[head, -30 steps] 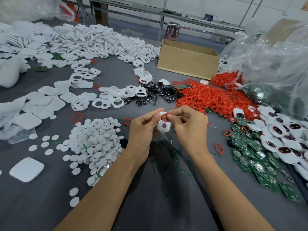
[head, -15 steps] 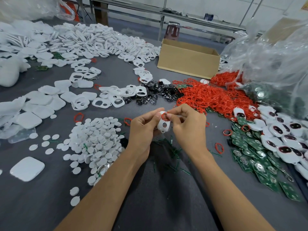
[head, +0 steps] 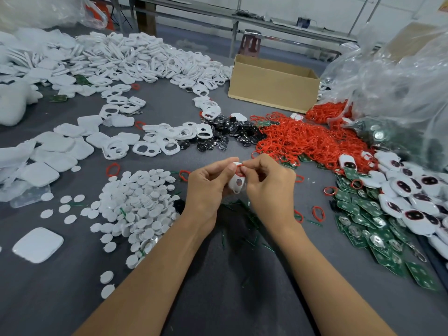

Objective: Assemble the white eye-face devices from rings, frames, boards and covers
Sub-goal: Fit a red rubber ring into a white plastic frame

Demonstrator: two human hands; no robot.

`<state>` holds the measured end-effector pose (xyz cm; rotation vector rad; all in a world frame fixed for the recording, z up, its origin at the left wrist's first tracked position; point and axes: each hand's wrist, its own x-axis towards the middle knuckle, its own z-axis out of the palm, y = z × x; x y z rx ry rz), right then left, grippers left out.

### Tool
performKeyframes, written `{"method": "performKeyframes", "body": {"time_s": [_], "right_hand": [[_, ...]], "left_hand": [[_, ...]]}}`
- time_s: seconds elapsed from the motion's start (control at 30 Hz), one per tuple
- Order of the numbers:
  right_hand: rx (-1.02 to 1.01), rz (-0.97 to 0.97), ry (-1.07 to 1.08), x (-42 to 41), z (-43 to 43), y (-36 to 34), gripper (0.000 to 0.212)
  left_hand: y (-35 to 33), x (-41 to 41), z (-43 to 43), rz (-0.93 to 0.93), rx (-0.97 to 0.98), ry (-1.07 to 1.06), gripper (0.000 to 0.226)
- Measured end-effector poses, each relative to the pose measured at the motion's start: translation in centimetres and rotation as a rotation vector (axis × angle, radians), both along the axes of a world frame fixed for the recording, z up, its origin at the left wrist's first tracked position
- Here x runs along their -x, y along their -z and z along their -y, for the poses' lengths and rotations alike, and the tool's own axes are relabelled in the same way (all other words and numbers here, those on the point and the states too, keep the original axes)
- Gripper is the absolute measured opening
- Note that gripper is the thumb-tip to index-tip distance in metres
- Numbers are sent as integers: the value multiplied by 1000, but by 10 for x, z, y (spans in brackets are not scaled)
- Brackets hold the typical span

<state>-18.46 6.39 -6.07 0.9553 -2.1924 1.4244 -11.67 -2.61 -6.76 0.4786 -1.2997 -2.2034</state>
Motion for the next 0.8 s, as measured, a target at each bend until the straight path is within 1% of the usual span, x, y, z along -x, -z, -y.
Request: {"method": "performKeyframes", "body": {"time_s": [0.27,0.4,0.57,0.8], "right_hand": [[22,-22,10,0,0,4,13],[1,2,3,0,-1,4,4],[-18,5,-9,0,-1,2,4],[-56,-68,-19,2,0,1,7]], "left_hand": [[1,0,-1,13,54,-30,17],[1,0,0,7,21,-17,16],[2,1,-1,4,-5,-23,13],[1,0,0,-1,-15,-10,13]]}}
